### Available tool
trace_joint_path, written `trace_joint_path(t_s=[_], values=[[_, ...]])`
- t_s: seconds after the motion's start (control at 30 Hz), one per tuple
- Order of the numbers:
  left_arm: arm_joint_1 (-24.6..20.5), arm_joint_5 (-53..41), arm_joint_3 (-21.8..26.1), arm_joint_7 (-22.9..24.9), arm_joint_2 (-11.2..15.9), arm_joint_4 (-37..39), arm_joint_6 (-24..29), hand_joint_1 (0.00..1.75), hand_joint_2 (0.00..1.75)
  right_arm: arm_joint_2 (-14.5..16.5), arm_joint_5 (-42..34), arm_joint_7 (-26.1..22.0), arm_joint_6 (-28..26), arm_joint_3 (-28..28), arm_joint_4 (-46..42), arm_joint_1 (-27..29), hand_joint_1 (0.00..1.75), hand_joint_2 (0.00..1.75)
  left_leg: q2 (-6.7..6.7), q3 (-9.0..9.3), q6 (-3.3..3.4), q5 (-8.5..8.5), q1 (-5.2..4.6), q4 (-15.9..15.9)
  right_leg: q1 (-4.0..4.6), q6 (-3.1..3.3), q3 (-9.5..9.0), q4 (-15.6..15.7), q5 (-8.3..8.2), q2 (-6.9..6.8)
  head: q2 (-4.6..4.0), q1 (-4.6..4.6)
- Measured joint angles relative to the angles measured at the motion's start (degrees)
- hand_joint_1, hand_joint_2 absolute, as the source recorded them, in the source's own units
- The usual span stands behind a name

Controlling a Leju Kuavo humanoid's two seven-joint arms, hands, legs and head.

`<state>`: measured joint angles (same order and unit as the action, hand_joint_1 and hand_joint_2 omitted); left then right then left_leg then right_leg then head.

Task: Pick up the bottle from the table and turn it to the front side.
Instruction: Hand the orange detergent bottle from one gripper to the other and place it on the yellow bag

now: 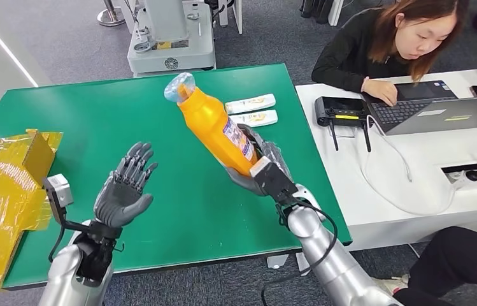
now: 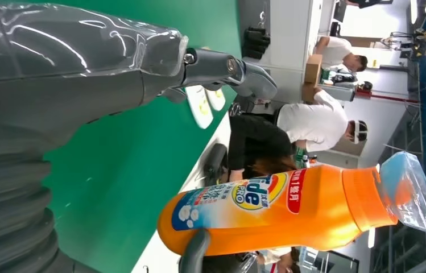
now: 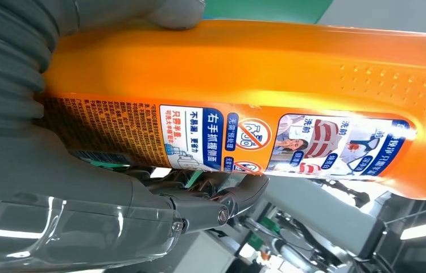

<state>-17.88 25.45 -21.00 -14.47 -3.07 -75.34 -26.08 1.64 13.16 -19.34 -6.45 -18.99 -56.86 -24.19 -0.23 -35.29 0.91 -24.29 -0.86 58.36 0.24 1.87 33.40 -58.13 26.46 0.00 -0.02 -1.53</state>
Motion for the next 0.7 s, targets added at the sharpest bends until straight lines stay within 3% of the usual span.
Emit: trace_joint_path(t_s=[0.4,0.53,0.7], values=[[-5.8,4.0,0.0,2.2,0.7,4.9,-2.2,0.0,1.75,1.1,1.2,-0.1,-0.5,-1.9,6.8,-5.5,1.75,1.75,-0.01,-0.23,0.01,0.0,0.0,0.0,-0.01,-0.02,0.2,0.0,0.0,0.0,0.0,-0.01],[-10.4,10.9,-0.1,5.3,0.9,9.9,-5.4,0.0,1.75,1.7,2.9,-0.2,-1.2,-4.1,9.9,-8.4,1.75,1.75,-0.01,-0.22,0.02,0.08,0.0,0.0,-0.01,-0.02,0.22,0.0,-0.06,0.01,0.0,0.0],[-17.7,6.8,-1.6,1.4,-0.2,18.5,-2.8,0.0,1.75,3.5,3.4,0.5,-1.0,-6.7,13.0,-11.0,1.75,1.75,-0.01,-0.24,0.01,0.14,0.02,0.0,0.0,-0.01,0.25,0.0,-0.12,-0.01,0.0,0.0]])
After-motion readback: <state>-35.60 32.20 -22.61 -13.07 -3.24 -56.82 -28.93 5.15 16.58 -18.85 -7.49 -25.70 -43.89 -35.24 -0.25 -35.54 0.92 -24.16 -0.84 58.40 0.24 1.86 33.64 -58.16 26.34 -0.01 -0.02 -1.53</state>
